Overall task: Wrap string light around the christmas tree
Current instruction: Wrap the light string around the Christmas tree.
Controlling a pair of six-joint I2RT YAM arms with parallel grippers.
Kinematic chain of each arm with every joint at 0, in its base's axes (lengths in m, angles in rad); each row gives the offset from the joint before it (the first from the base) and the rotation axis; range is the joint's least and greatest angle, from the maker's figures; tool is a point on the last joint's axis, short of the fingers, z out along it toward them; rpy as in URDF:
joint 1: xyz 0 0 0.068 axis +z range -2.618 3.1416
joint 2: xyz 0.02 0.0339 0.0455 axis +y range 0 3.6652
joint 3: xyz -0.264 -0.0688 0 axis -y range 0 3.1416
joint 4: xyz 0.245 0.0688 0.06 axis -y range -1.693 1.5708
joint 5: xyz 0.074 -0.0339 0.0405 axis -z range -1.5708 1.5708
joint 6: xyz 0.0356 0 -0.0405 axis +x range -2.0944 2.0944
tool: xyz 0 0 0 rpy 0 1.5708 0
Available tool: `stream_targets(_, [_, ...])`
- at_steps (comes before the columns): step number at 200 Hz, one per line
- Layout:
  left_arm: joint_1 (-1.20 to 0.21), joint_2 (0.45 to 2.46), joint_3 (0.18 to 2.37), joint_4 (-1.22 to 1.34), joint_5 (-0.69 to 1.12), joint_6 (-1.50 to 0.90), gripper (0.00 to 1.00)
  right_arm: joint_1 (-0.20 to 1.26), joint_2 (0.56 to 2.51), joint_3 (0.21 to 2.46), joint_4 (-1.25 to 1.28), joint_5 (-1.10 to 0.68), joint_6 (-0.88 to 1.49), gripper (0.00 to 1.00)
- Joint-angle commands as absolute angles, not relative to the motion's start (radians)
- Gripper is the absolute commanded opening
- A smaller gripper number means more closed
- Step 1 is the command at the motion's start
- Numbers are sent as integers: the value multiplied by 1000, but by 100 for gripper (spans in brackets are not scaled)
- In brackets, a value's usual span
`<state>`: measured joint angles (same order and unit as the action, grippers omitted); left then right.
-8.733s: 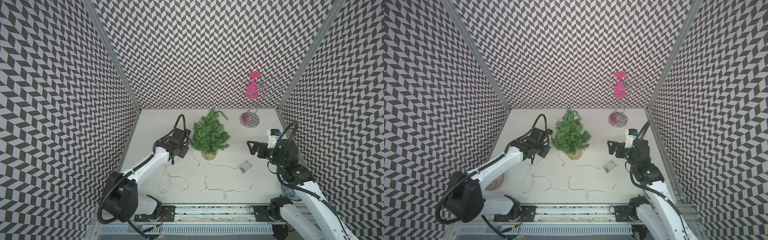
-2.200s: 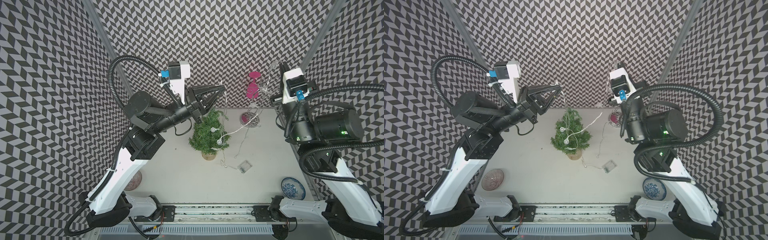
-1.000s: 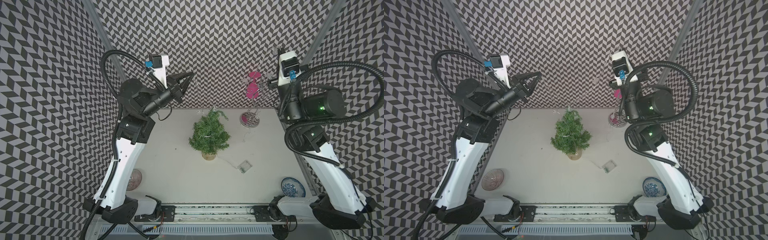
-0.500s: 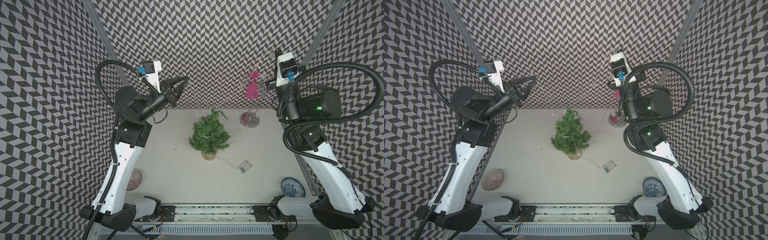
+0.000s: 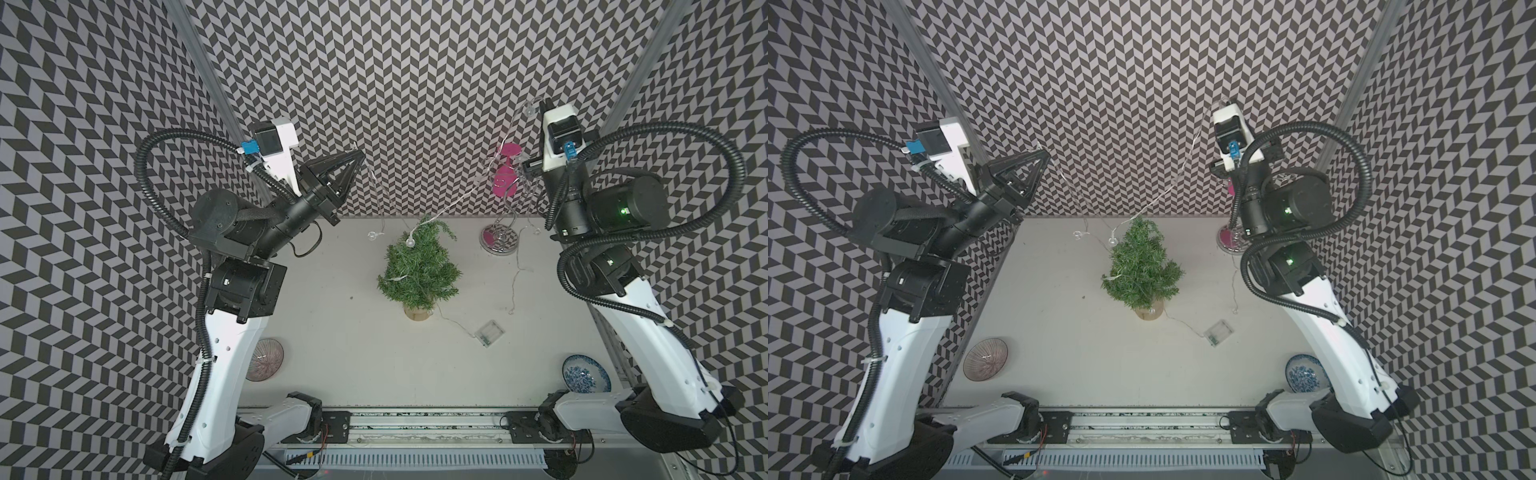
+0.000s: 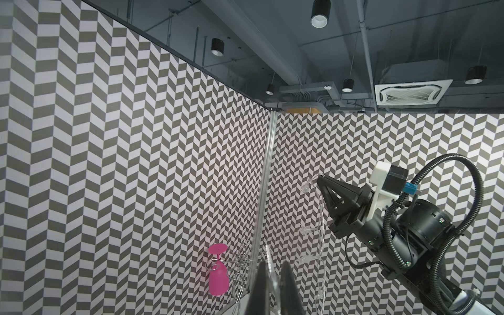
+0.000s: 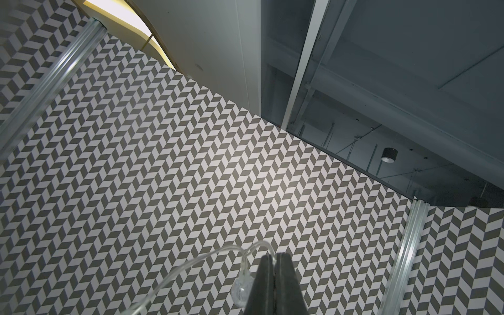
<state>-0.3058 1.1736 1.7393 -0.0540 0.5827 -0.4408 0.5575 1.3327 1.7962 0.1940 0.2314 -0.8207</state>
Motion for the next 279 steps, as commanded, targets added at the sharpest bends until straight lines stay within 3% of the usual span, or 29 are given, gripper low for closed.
stream_targets(1, [-301, 1168, 1726, -83, 564, -418, 0, 553, 1330, 1805, 226, 213, -810, 0])
stream_targets(256, [-239, 1002, 1577, -106, 531, -417, 0, 552, 1314, 1738, 257, 185, -817, 0])
stream_targets(279, [-239, 975, 1574, -150, 467, -397, 0, 552, 1314, 1729, 255, 179, -813, 0])
